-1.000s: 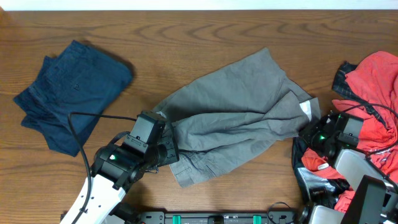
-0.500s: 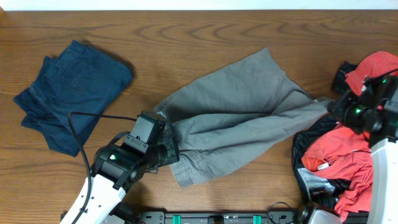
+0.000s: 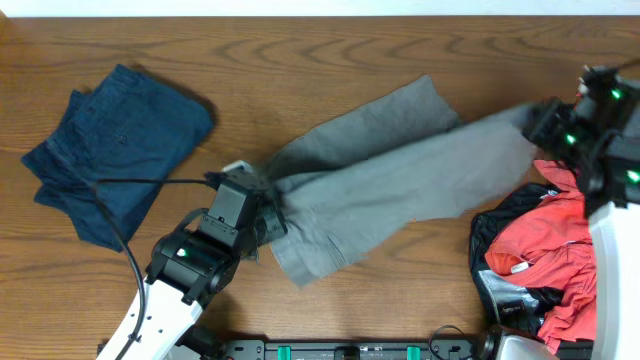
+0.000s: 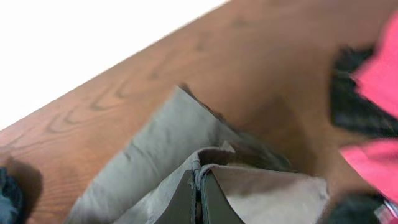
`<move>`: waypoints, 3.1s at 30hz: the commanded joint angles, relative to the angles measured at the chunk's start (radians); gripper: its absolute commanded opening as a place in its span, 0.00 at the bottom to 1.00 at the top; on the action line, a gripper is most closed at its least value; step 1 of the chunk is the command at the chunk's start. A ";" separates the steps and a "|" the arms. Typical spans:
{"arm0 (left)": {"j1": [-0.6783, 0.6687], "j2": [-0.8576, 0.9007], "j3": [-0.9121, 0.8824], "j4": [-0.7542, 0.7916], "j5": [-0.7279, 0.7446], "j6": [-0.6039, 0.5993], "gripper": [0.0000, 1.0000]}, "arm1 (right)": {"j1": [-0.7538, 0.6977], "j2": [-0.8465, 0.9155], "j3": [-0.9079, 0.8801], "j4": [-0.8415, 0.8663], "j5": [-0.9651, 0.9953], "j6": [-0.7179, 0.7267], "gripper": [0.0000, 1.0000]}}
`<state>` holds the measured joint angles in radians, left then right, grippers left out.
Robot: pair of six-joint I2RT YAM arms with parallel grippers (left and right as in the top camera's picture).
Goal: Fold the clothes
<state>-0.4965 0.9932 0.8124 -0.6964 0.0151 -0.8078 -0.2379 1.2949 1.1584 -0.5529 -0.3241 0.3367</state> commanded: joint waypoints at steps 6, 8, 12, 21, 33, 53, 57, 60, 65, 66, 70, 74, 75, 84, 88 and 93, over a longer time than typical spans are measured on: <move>0.034 0.108 0.003 0.109 -0.358 -0.148 0.07 | 0.121 0.213 0.023 0.266 0.029 0.003 0.01; 0.051 0.158 0.003 0.133 -0.358 -0.148 0.06 | 0.141 0.260 0.023 0.328 0.029 0.003 0.01; 0.087 0.266 0.003 0.176 -0.357 -0.149 0.07 | 0.175 0.355 0.023 0.438 0.029 0.018 0.01; 0.151 0.382 0.003 0.182 -0.356 -0.274 0.07 | 0.245 0.513 0.023 0.616 0.029 0.051 0.01; 0.160 0.324 0.003 0.178 -0.284 -0.259 0.96 | 0.274 0.530 0.023 0.649 -0.071 0.047 0.40; 0.161 0.544 -0.087 0.330 -0.039 -0.267 0.99 | 0.426 0.474 0.023 0.128 -0.091 -0.178 0.31; 0.161 0.629 -0.087 0.383 -0.012 -0.267 0.99 | 0.429 0.474 0.023 0.100 -0.090 -0.178 0.30; 0.161 0.676 -0.087 0.419 0.039 -0.265 0.63 | 0.429 0.474 0.023 0.088 -0.089 -0.178 0.26; 0.161 0.677 -0.087 0.417 0.112 -0.159 0.06 | 0.429 0.474 0.023 0.073 -0.079 -0.178 0.21; 0.161 0.668 -0.087 0.411 0.118 -0.128 0.06 | 0.429 0.474 0.023 0.072 -0.079 -0.179 0.18; 0.166 0.591 -0.070 0.350 0.119 0.016 0.06 | 0.429 0.474 0.023 0.065 -0.079 -0.205 0.06; 0.209 0.468 0.017 0.164 0.135 0.094 0.06 | 0.445 0.474 0.015 0.027 -0.089 -0.213 0.01; 0.222 0.433 0.045 0.115 0.157 0.115 0.06 | 0.457 0.475 0.010 0.024 -0.096 -0.223 0.01; 0.254 0.219 0.230 -0.011 0.297 0.195 0.06 | 0.682 0.475 -0.080 0.076 -0.093 -0.220 0.01; 0.270 0.164 0.296 -0.010 0.341 0.193 0.06 | 0.800 0.477 -0.154 0.154 -0.011 -0.120 0.01; 0.272 0.137 0.322 -0.007 0.348 0.182 0.06 | 0.908 0.504 -0.212 0.308 -0.026 -0.062 0.01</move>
<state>-0.2310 1.1522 1.1007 -0.7071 0.3347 -0.6380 0.6262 1.7847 0.9646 -0.2794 -0.3656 0.2092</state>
